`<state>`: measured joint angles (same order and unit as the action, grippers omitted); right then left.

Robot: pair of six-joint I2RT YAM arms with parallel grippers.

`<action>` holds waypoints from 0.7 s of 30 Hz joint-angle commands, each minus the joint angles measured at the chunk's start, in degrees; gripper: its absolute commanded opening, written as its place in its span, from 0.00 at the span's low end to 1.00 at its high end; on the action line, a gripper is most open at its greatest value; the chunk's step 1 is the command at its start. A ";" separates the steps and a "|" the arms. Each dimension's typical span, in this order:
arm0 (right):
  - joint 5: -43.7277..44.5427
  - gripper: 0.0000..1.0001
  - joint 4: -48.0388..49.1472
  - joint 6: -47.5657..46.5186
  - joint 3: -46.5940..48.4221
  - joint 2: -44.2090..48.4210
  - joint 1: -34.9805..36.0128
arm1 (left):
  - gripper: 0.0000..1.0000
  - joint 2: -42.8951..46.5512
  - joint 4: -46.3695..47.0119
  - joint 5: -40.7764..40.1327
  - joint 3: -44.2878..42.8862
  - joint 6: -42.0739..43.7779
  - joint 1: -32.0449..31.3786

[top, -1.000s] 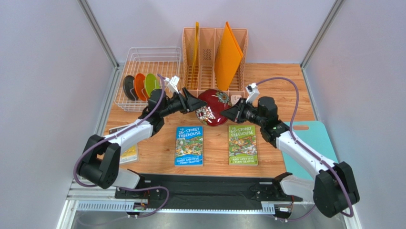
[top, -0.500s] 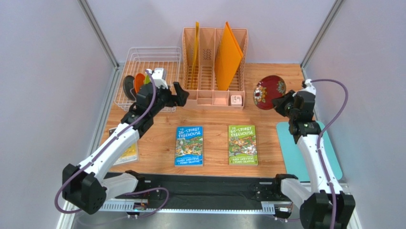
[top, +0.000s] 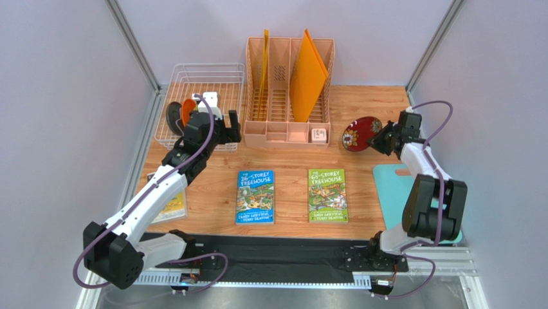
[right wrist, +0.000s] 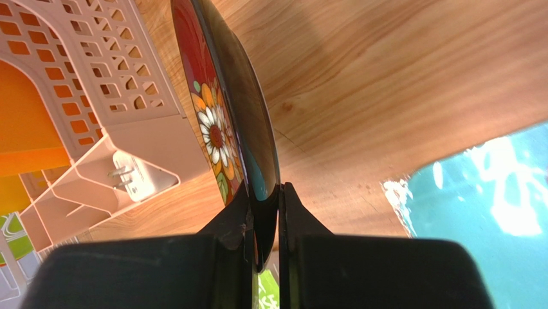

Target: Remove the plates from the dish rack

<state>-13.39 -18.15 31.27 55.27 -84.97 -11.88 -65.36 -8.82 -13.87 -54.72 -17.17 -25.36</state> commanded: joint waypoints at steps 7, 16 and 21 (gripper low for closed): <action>-5.24 0.00 5.94 -0.41 7.40 -11.26 0.19 | 0.99 -3.28 -1.56 -4.59 -2.59 1.00 0.14; -1.30 0.14 -0.04 0.55 7.84 -15.93 0.28 | 0.99 -3.10 -2.17 -4.85 -2.50 0.12 0.40; 2.39 0.25 -2.50 0.55 6.26 -15.31 0.28 | 1.00 -3.28 -2.34 -3.36 -2.59 -0.50 1.37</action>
<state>-16.14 -17.21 32.21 61.87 -100.12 -11.55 -69.19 -11.09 -17.67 -54.85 -17.30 -24.80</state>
